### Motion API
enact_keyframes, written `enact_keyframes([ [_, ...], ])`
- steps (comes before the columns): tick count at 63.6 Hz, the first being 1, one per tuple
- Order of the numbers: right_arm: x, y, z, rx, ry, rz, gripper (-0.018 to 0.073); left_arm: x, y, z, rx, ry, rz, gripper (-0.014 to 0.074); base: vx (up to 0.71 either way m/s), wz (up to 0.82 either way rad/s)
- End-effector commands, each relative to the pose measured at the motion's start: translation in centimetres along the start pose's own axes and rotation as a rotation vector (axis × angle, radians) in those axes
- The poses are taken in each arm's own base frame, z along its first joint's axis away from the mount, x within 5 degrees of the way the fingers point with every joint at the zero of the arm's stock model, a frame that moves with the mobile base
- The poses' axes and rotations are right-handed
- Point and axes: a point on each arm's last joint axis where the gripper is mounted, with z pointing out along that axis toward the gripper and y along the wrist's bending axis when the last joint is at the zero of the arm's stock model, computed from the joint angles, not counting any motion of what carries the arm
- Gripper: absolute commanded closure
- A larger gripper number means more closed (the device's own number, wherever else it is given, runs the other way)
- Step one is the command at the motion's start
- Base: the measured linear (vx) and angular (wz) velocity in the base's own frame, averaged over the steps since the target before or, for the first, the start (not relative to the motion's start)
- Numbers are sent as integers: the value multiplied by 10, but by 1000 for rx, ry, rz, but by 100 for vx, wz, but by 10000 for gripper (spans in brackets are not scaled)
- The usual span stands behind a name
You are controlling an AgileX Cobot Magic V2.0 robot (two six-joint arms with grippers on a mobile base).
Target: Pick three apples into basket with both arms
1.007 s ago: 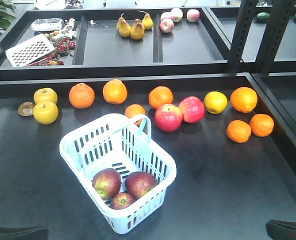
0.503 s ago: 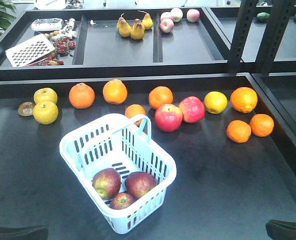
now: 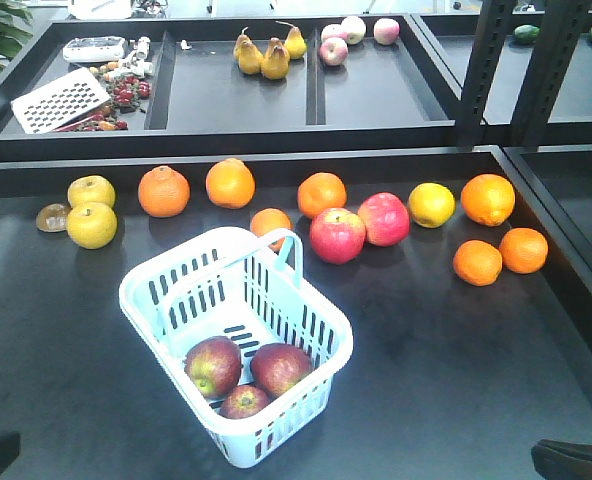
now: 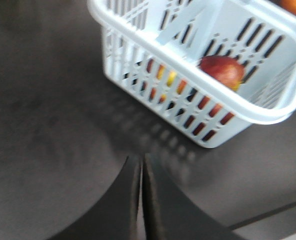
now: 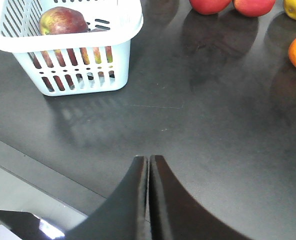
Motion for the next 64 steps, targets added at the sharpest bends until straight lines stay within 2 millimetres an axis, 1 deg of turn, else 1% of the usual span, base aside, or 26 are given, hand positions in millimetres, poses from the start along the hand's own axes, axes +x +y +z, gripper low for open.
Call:
enact_keyframes([
  [1,-13,-2,-4,19,-81,-6,564,-2,1,1,12,-117,-14,603,0,0],
  [11,-13,-2,-4,19,-81,-6,564,28,10,9,25,-213,-21,603,0,0],
  [19,-13,-2,-4,19,-81,-6,564,45,15,11,41,-305,-22,603,0,0],
  [24,-13,-2,-4,19,-81,-6,564,44,15,6,37,-347,28,603,0,0],
  [31,-13,-2,-4,19,-81,-6,564,42,18,-2,7,-439,39,603,0,0],
  [42,-13,-2,-4,19,-81,-6,564,42,28,-13,-132,-552,-6,603,0,0],
  [50,-13,-2,-4,19,-81,-6,564,44,34,-22,-239,-631,-2,603,0,0],
  [59,-13,-2,-4,19,-80,-5,564,46,38,-25,-318,-657,-15,603,0,0],
  [64,-13,-2,-4,19,-80,-6,564,44,38,-27,-327,-676,-17,603,0,0],
])
